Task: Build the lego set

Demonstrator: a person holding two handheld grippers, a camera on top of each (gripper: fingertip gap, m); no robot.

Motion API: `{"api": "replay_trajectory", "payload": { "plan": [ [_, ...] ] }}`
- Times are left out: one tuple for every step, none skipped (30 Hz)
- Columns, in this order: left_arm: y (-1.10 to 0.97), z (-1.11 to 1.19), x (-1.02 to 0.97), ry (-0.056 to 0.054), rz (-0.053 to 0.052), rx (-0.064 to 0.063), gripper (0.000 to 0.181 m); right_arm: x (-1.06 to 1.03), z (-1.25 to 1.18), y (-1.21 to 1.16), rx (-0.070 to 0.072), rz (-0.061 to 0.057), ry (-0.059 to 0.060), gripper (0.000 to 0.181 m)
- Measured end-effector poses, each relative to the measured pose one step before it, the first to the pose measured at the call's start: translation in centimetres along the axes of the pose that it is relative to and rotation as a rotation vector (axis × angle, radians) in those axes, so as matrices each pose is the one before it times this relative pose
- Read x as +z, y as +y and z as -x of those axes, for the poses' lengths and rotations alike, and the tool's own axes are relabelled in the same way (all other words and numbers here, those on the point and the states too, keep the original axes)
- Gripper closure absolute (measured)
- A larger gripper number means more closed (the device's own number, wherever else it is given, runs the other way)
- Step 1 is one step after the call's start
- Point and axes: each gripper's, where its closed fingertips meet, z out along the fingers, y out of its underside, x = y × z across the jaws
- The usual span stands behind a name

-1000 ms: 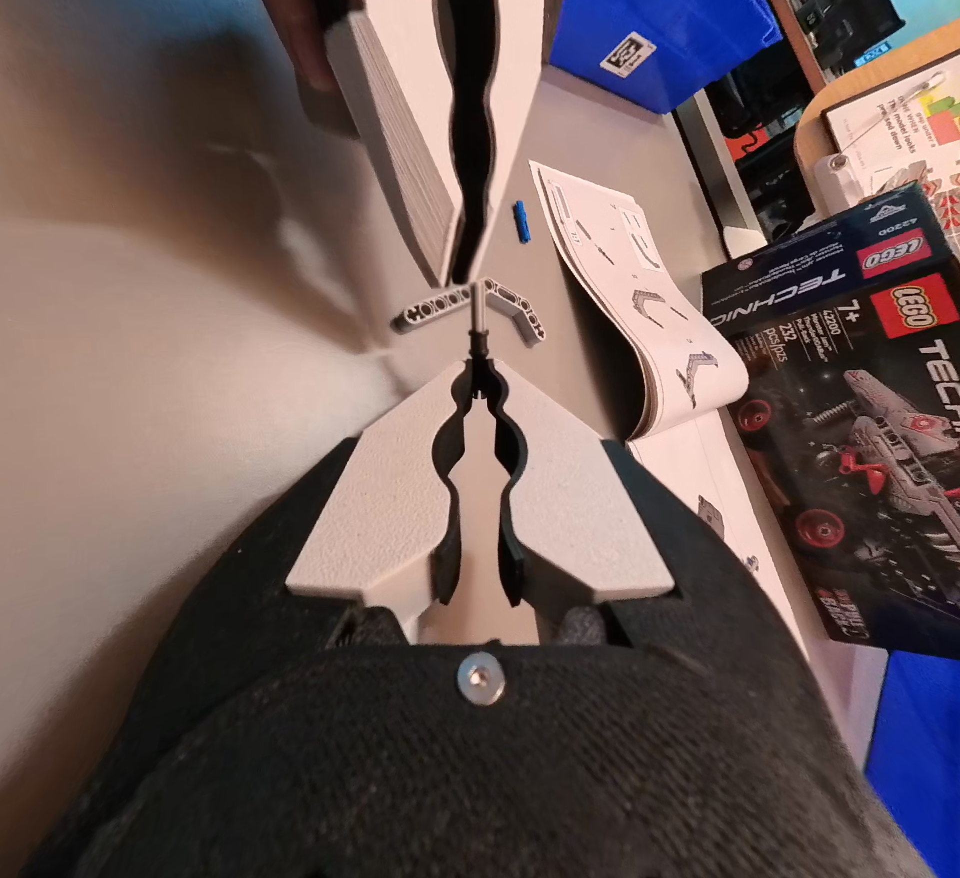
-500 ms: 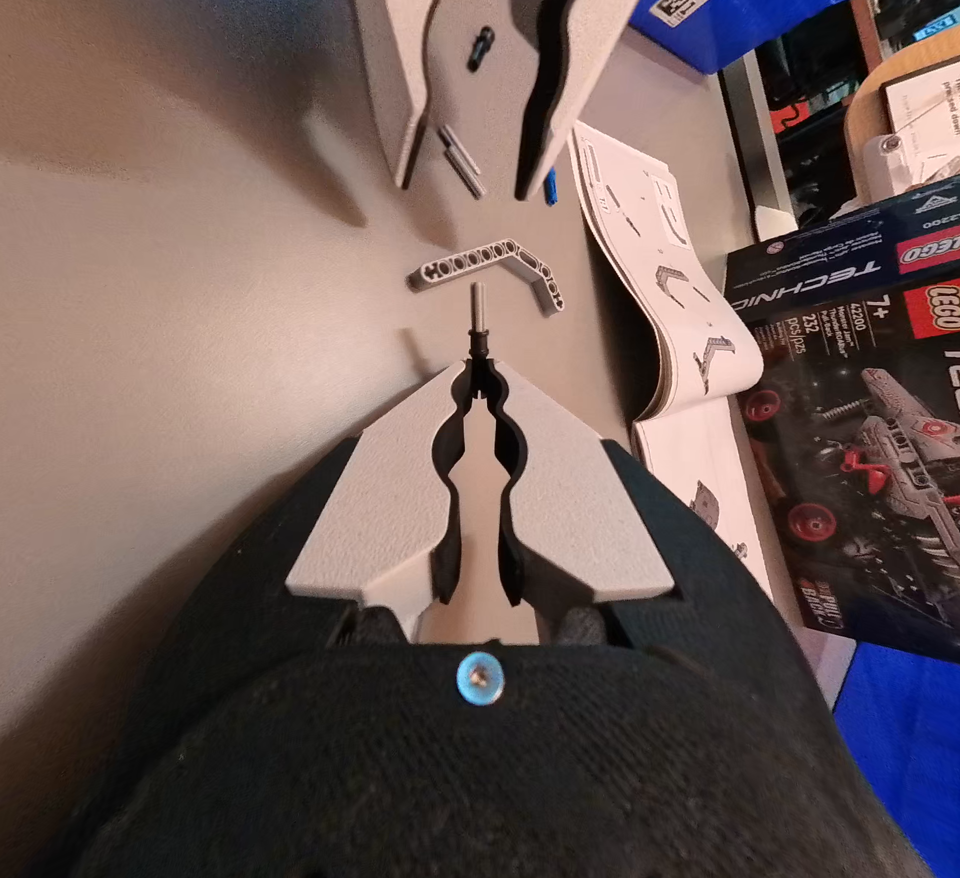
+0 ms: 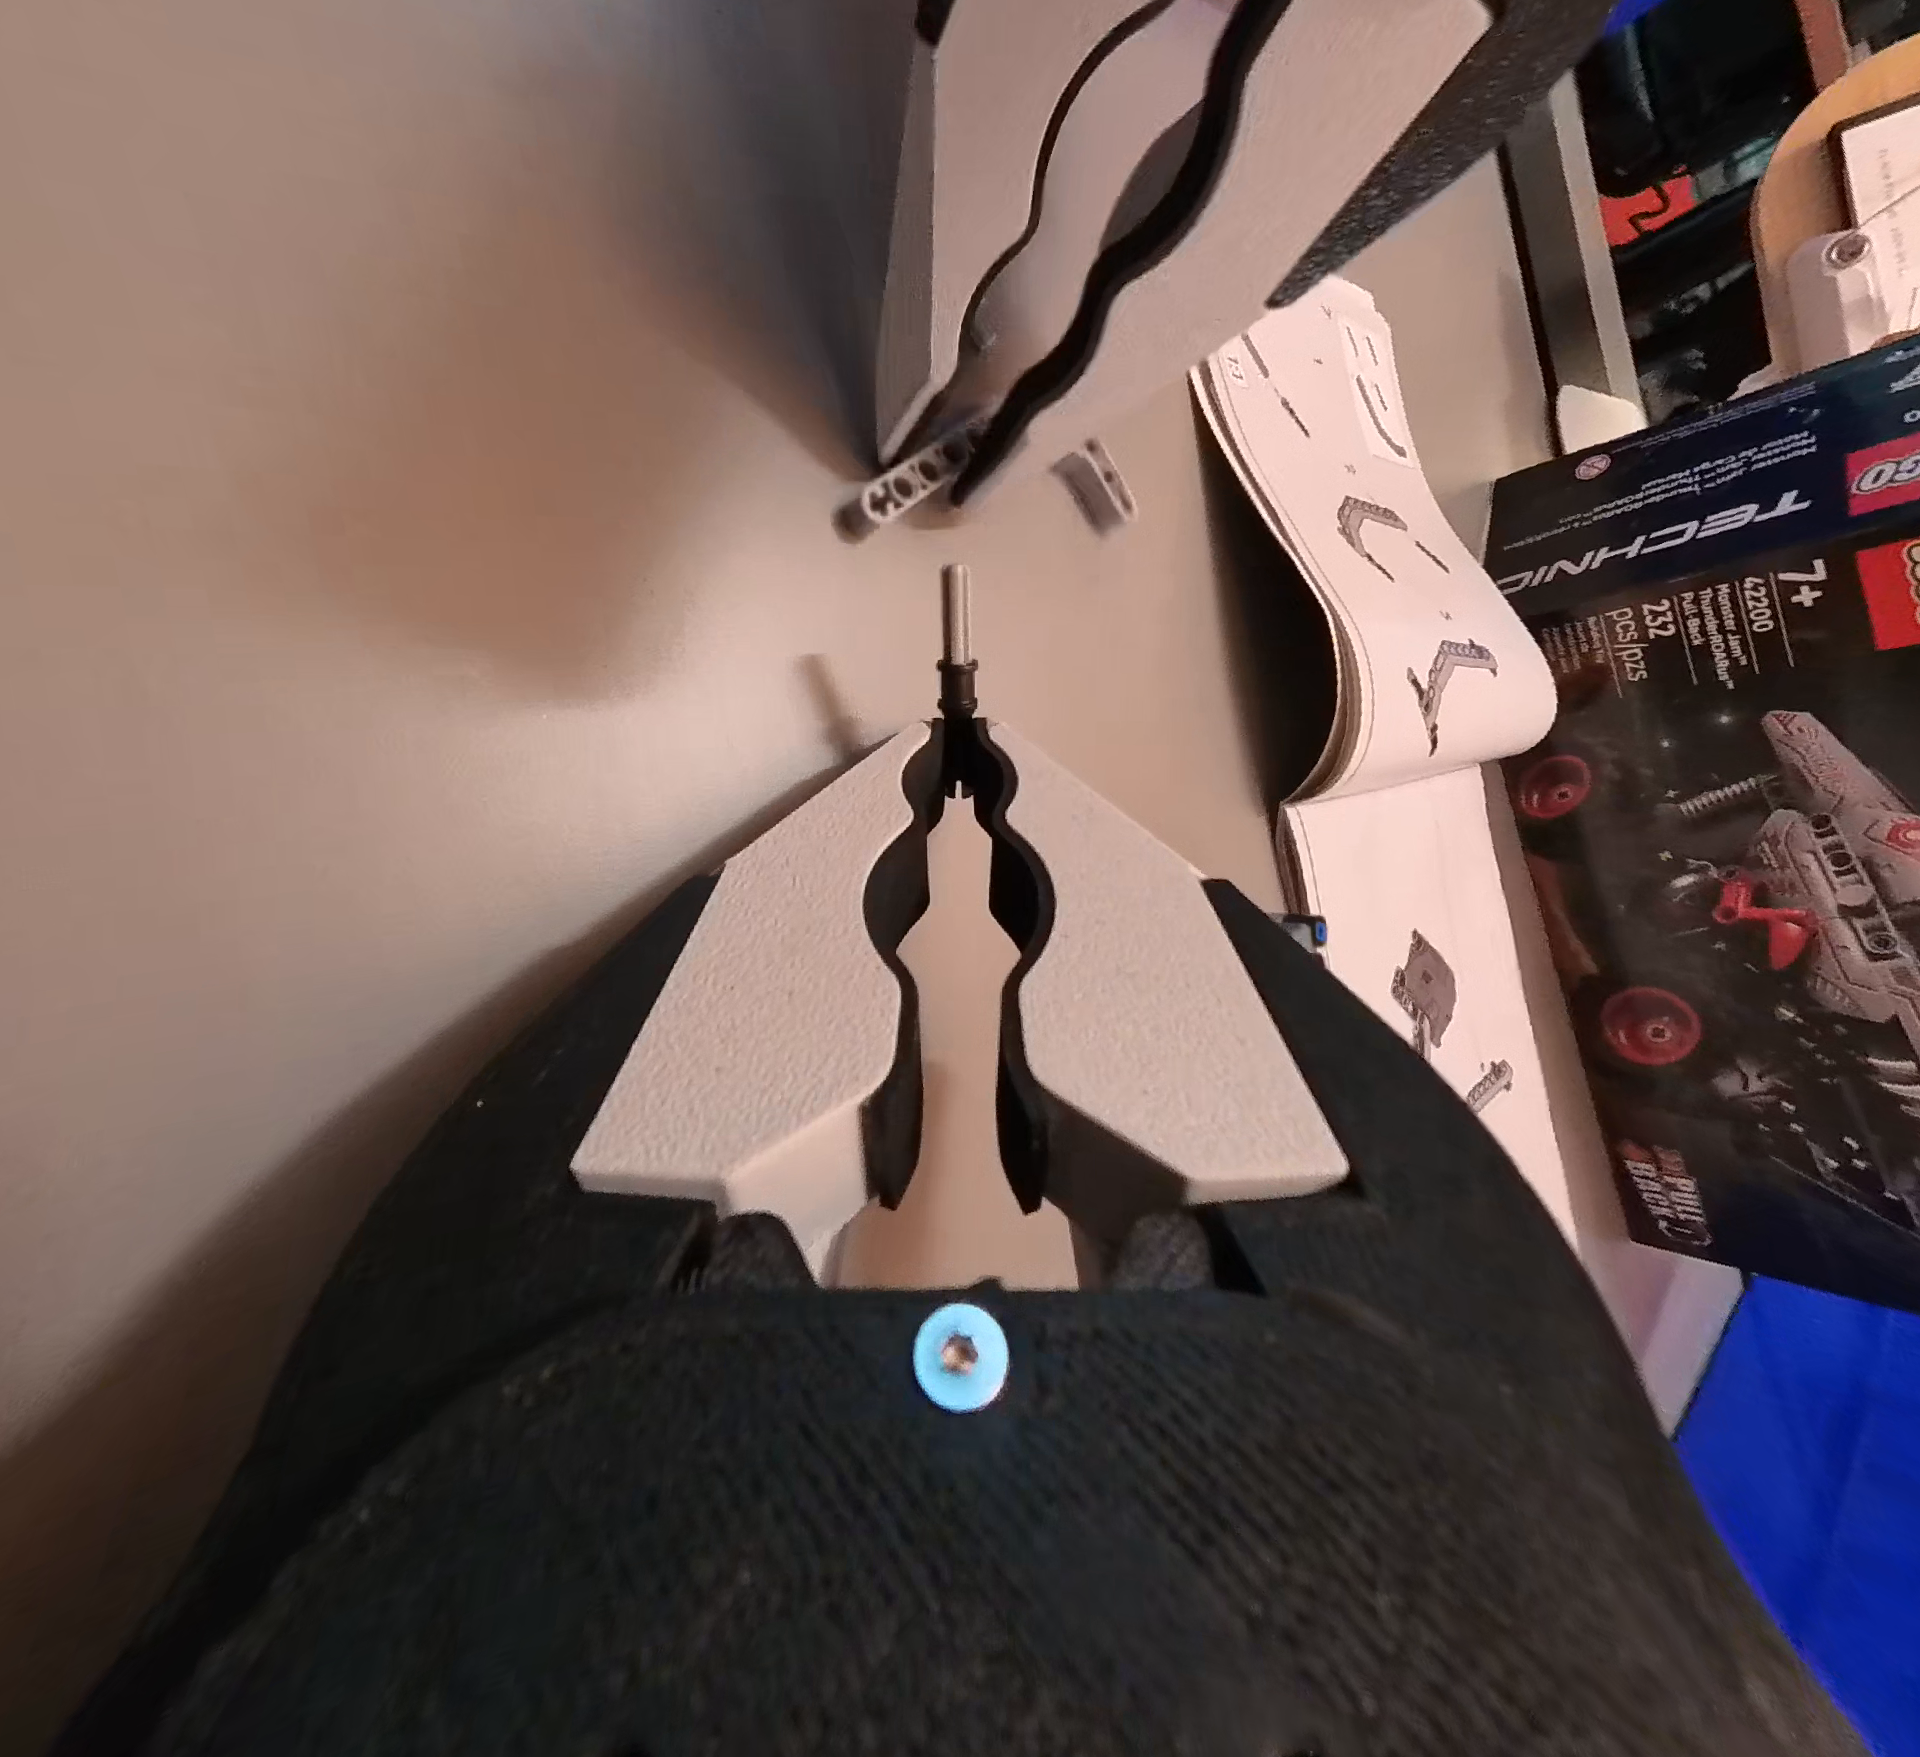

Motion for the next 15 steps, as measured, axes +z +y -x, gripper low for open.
{"api": "replay_trajectory", "payload": {
  "plan": [
    [-0.121, -0.063, 0.085, -0.003, -0.0137, -0.0093, 0.176, -0.061, -0.063, -0.03, 0.0077, -0.0076, 0.0005, 0.18],
    [-0.152, 0.01, 0.09, -0.0101, -0.0173, -0.0071, 0.177, -0.04, -0.04, -0.024, 0.0076, -0.0055, -0.0012, 0.18],
    [-0.162, 0.073, 0.072, -0.0163, -0.0191, -0.0049, 0.177, -0.034, -0.055, -0.005, 0.0073, -0.0034, -0.0001, 0.18],
    [-0.105, 0.175, 0.048, -0.0244, -0.0177, -0.0002, 0.177, -0.021, -0.066, -0.008, 0.0058, -0.0041, 0.0014, 0.18],
    [-0.05, 0.282, 0.037, -0.0334, -0.0149, 0.0091, 0.177, -0.025, -0.04, -0.013, 0.0047, -0.0046, 0.0006, 0.18],
    [-0.02, 0.24, 0.017, -0.0337, -0.0143, 0.0161, 0.177, -0.017, 0.001, 0.006, 0.0046, -0.004, -0.0016, 0.18],
    [-0.005, 0.154, 0.007, -0.0266, -0.0134, 0.0125, 0.177, -0.003, 0.027, 0.059, 0.0057, -0.0017, -0.003, 0.18],
    [0.03, 0.179, 0.0, -0.0249, -0.0079, 0.0033, 0.177, 0.009, -0.047, 0.091, 0.0068, 0.0005, 0.0019, 0.18],
    [0.053, 0.247, -0.012, -0.0284, -0.0039, 0.0012, 0.177, 0.015, -0.086, 0.119, 0.0062, 0.0014, 0.0035, 0.18],
    [-0.014, 0.233, -0.036, -0.0289, -0.0065, 0.0051, 0.177, 0.014, -0.035, 0.109, 0.006, 0.0011, 0.0003, 0.18],
    [-0.103, 0.172, -0.097, -0.0261, -0.0102, 0.0063, 0.177, 0.005, -0.042, 0.074, 0.0073, -0.0001, 0.0003, 0.18],
    [-0.214, 0.169, -0.173, -0.026, -0.0144, 0.0058, 0.176, -0.008, -0.121, 0.01, 0.0102, -0.0025, 0.0055, 0.18],
    [-0.278, 0.213, -0.253, -0.029, -0.0183, 0.0063, 0.176, -0.016, -0.188, -0.02, 0.0148, -0.0043, 0.0076, 0.18],
    [-0.291, 0.226, -0.351, -0.0285, -0.0199, 0.0043, 0.176, -0.03, -0.159, -0.031, 0.0185, -0.0048, 0.0034, 0.18],
    [-0.3, 0.269, -0.422, -0.0291, -0.0208, -0.0027, 0.176, -0.043, -0.206, -0.094, 0.0207, -0.0081, 0.0047, 0.18]
  ]
}}
